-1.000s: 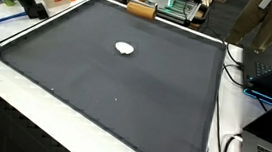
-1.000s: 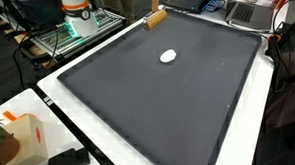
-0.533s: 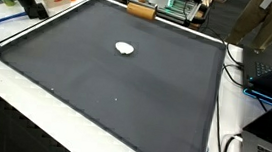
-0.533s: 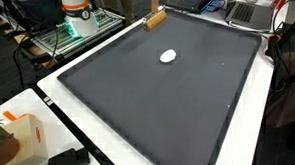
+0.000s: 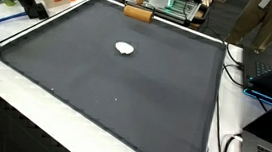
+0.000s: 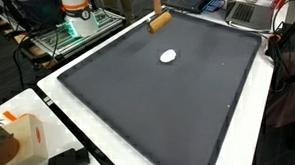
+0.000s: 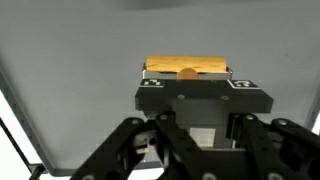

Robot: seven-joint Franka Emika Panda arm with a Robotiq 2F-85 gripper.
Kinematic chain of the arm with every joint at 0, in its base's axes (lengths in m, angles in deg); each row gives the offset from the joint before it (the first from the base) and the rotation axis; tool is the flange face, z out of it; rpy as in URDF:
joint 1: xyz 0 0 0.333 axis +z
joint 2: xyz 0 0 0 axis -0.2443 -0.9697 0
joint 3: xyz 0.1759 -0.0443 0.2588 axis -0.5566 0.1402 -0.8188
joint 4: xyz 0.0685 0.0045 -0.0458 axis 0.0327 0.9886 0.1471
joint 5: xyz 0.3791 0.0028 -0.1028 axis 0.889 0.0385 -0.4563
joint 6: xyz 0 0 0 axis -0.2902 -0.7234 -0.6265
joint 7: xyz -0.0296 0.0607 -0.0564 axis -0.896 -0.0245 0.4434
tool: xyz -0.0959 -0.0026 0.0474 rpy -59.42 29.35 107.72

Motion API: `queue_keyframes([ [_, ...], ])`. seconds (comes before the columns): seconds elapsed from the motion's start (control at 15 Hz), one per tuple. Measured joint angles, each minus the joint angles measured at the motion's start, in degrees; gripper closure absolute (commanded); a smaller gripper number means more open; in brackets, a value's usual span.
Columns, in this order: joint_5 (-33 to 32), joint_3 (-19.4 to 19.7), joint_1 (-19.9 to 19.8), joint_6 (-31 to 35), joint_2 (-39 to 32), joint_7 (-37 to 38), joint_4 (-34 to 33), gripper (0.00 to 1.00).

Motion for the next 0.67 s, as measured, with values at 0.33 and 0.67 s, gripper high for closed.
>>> queue_keyframes([
  [0.33,0.0,-1.0,-0.3,10.2,7.2,3.4,7.2,0.77],
  [0.67,-0.3,-2.9,-1.6,13.3,9.9,4.6,10.4,0.52],
])
